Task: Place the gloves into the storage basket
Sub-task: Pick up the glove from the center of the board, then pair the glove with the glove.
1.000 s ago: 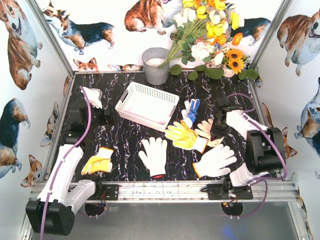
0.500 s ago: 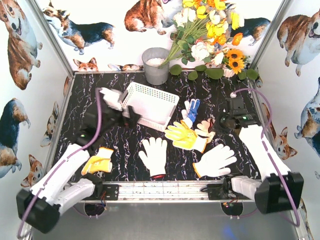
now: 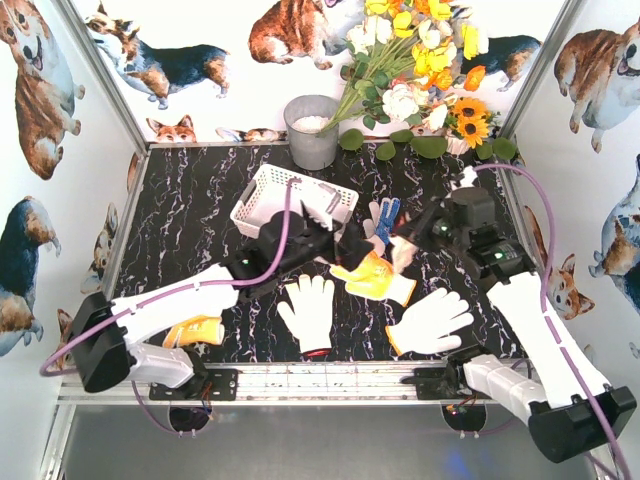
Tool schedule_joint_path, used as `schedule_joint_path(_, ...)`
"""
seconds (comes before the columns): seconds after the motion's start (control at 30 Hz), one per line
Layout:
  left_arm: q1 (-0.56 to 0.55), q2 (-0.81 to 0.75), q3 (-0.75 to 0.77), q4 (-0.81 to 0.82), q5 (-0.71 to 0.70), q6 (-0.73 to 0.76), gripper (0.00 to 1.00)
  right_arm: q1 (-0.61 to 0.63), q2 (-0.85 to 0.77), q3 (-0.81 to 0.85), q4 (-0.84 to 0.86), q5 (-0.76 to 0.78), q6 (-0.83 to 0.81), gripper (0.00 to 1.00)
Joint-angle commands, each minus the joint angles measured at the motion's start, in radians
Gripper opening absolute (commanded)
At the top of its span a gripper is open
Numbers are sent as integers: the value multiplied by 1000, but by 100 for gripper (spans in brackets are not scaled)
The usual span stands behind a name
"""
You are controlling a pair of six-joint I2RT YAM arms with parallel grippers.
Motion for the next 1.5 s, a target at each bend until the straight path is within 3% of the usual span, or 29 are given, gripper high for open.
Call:
schedule_joint_path(0.0, -50, 44, 74, 91, -67, 24, 94, 105, -16, 48, 207, 69, 146, 0)
schedule_joint_path(0.33, -53, -18, -55, 150, -181, -8, 95, 226, 19, 38, 322, 150, 262, 0)
schedule_joint_path(0.43, -53, -8, -60, 156, -173, -7, 91, 240, 28, 34, 338, 148, 277, 0)
schedule_joint_path(0.6, -59, 59, -23, 200, -148, -31, 75, 254, 33, 26, 358, 144, 289, 0)
schedule_joint_path(0.8, -64, 112, 4, 190, -231, -72, 58, 254, 11, 7, 368, 143, 285, 0)
schedule_joint_path(0.97, -65, 84, -25, 222, -234, -60, 30, 254, -29, -47, 365, 131, 276, 0)
schedule_joint_path(1.07, -65, 63, -36, 191, -242, -48, 5, 254, -69, -112, 417, 124, 307, 0)
schedule_joint_path(1.1, -65, 59, -39, 187, -237, -44, 1, 254, -82, -130, 430, 121, 309, 0)
schedule_joint_path(1.17, -65, 44, -45, 173, -219, -38, 0, 254, -107, -143, 423, 120, 301, 0)
schedule_joint_path(1.27, -63, 11, -61, 151, -178, -23, 0, 253, -124, -124, 365, 119, 251, 10)
schedule_joint_path(1.47, -16, -55, -38, -45, -41, 54, 0, 248, -114, -56, 281, 44, 83, 52)
